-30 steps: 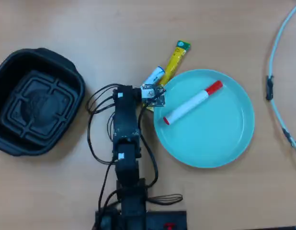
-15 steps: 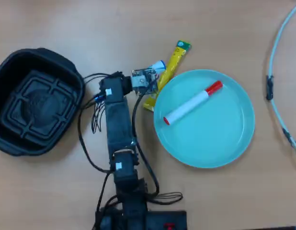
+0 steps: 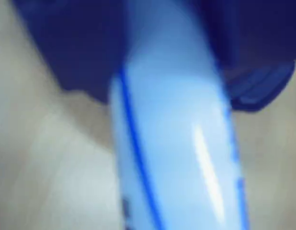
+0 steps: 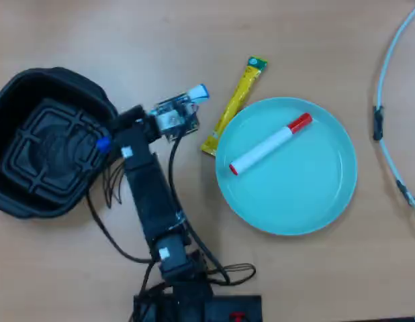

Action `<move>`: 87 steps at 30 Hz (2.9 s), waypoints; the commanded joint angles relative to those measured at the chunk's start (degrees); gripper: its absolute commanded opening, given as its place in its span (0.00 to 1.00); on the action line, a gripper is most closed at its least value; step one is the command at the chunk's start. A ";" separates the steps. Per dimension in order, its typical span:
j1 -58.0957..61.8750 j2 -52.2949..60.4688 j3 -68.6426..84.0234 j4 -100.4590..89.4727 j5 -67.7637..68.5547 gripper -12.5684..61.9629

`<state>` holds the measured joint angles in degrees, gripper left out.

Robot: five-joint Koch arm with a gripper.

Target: Pick up the blue pen and put it in the black bowl

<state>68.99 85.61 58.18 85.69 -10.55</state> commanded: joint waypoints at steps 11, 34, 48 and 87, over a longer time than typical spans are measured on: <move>-19.95 4.22 -10.90 -5.63 3.96 0.08; -39.29 -18.02 -10.81 -35.86 4.75 0.08; -38.14 -24.26 -10.11 -43.15 3.78 0.08; -24.87 -14.15 -15.64 -7.47 3.96 0.62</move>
<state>42.36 63.46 48.78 74.27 -7.03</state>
